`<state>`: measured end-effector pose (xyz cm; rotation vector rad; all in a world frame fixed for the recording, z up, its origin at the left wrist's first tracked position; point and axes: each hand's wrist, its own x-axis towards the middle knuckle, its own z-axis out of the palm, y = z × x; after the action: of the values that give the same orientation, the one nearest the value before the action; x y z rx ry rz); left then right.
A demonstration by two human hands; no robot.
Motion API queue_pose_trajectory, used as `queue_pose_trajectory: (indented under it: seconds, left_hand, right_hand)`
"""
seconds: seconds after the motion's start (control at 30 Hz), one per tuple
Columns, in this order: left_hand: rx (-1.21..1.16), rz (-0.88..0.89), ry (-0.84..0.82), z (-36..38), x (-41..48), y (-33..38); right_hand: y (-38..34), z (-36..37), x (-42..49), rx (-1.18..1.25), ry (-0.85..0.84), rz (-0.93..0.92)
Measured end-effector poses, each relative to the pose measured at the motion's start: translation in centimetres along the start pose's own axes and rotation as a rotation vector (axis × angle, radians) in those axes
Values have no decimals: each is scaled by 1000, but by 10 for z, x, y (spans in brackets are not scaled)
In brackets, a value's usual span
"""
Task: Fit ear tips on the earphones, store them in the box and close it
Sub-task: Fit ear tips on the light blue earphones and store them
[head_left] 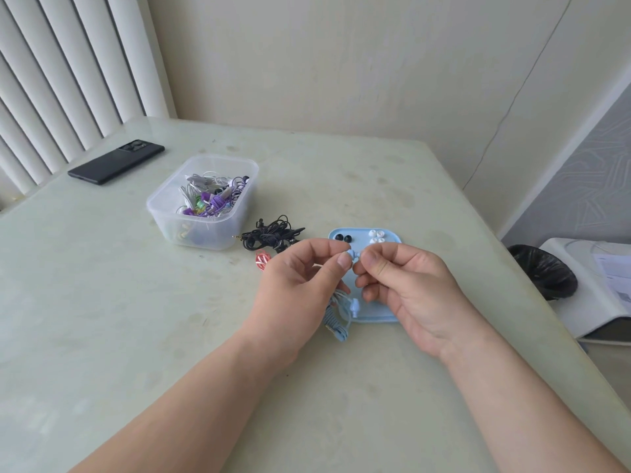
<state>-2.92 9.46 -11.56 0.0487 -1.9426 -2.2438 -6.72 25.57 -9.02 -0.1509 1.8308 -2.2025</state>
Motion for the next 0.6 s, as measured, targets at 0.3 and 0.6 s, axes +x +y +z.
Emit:
queue_pose_trajectory:
  seconds: [0.3,0.6]
  left_hand:
    - [54,14,53,5,-1,2]
    - [30,10,59,4,-2,3]
  right_hand:
    - [5,3,0,7,2,-35]
    - [7,2,-1,-53,41,-104]
